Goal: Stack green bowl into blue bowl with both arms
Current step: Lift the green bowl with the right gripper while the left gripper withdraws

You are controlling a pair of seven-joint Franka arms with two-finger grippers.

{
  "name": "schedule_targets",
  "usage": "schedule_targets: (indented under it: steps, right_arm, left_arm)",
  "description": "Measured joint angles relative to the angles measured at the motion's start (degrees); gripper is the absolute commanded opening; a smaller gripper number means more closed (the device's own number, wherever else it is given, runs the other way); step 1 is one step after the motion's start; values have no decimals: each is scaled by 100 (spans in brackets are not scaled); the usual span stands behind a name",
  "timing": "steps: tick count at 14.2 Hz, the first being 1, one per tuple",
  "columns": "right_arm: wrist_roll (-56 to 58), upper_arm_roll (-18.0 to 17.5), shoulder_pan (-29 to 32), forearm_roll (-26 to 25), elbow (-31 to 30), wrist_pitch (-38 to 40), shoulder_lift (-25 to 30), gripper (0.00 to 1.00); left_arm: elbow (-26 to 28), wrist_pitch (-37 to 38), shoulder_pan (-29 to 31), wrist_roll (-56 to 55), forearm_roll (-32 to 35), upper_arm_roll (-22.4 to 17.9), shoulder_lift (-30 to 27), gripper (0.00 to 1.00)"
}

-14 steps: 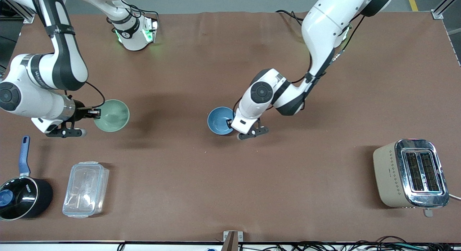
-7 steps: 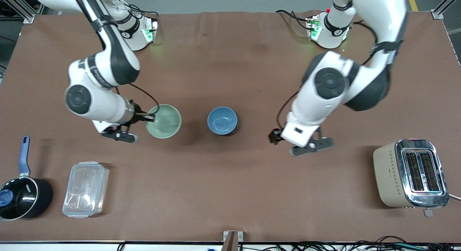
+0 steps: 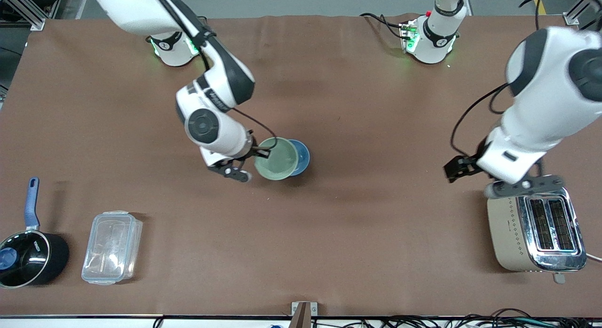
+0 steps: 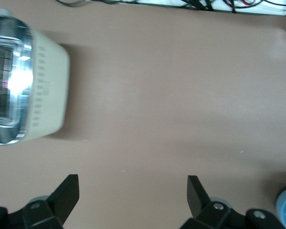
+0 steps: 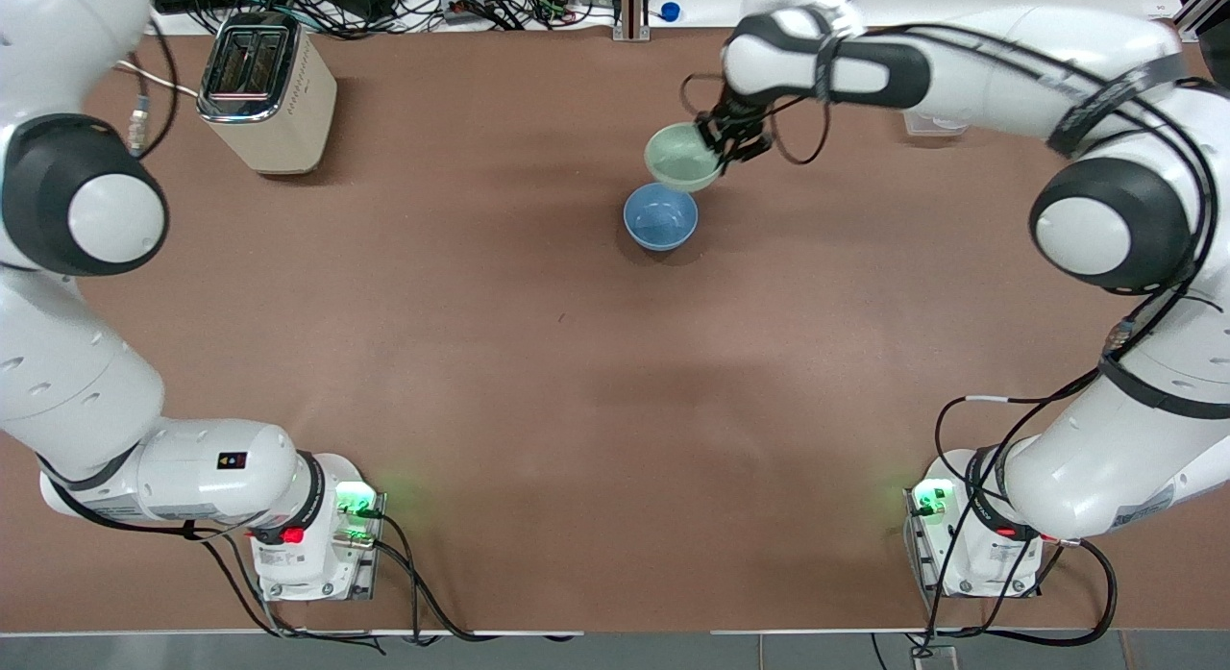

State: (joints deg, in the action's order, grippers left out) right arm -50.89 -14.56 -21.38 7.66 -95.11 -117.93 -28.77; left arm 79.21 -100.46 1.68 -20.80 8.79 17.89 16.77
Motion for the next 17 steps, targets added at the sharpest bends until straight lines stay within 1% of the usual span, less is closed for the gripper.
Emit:
schedule_targets:
  steps: [3,9,11,14,15,16,17]
  right_arm:
    - [-315,1,-347,0,-216,-516,-101,0]
    - [-357,15,-399,0,-778,-1219,-140,0]
    - [-357,15,-399,-1,-858,-1275,-141,1]
    - [-357,11,-408,-1,-871,-1318,-140,2]
    - [-357,10,-415,-1,-873,-1348,-140,4]
    - [-357,10,-421,-1,-878,-1371,-140,12]
    - [-357,10,-425,-1,-883,-1387,-140,27]
  left_arm:
    - [-2,425,277,628,-1,1,-446,100]
    - [7,1202,457,1173,-67,-52,-1090,100]
    - [67,1368,398,1399,-203,-265,-1292,100]
    - [252,1607,179,1879,-431,-800,-1579,100]
    - [361,1631,157,1982,-516,-911,-1684,100]
    - [477,1635,147,2037,-561,-974,-1785,100]
    - [581,1635,137,2066,-578,-1002,-1877,100]
